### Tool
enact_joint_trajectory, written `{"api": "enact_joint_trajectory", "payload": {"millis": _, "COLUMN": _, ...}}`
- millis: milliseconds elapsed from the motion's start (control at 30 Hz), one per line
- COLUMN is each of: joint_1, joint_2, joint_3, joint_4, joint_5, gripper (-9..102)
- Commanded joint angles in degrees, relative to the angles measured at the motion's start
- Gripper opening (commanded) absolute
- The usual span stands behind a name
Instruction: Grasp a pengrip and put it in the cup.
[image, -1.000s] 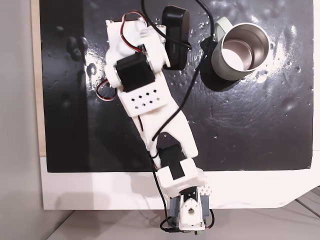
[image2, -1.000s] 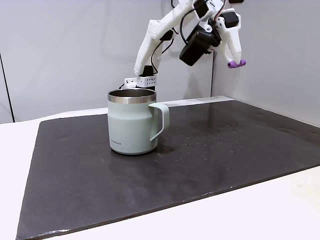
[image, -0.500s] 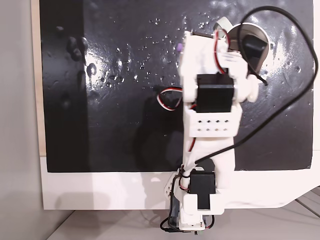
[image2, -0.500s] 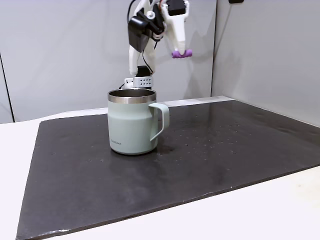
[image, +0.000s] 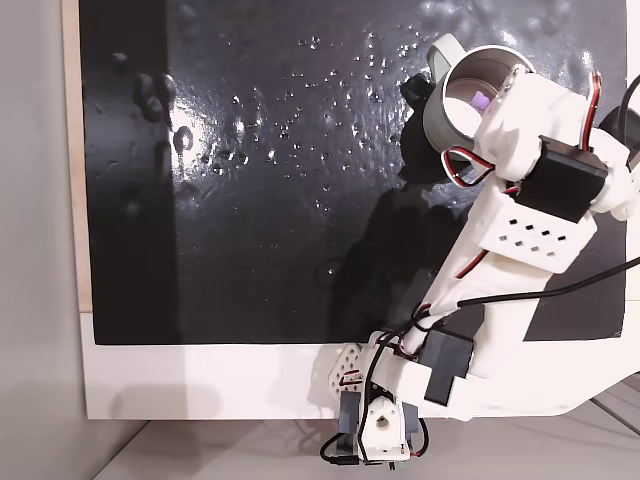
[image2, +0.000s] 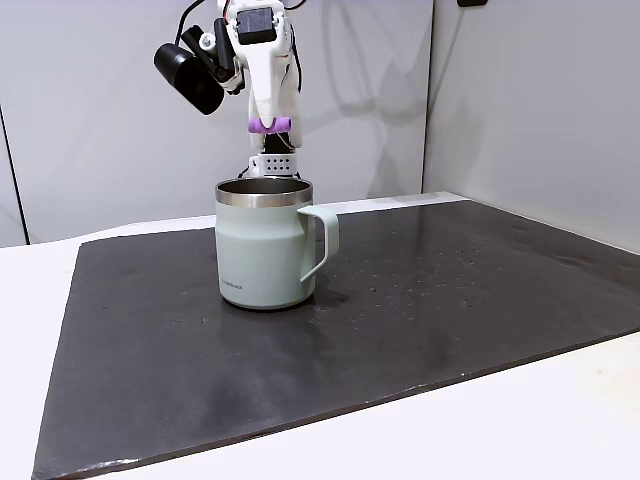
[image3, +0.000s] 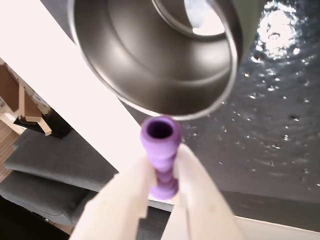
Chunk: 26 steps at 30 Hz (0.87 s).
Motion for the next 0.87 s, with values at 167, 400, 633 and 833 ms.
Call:
{"api": "enact_joint_trajectory", "payload": {"millis": 167, "joint_1": 0.9, "joint_2": 1.2, "joint_3": -3.9, "joint_4": 0.5, "joint_5": 0.2, "gripper": 20}}
{"api": "enact_joint_trajectory", "payload": {"millis": 400, "joint_1": 1.5, "joint_2": 3.1, "joint_3": -3.9, "joint_4": 0.5, "joint_5": -0.4, "gripper": 27}}
{"api": "enact_joint_trajectory", "payload": {"millis": 633, "joint_1": 1.6, "joint_2": 4.0, "joint_3": -1.6, "joint_4": 0.5, "joint_5": -0.8, "gripper": 27}}
{"api": "enact_joint_trajectory", "payload": {"millis": 833, "joint_1": 0.6, "joint_2": 4.9, "joint_3": -0.4, "joint_4": 0.5, "joint_5": -0.6, "gripper": 26}}
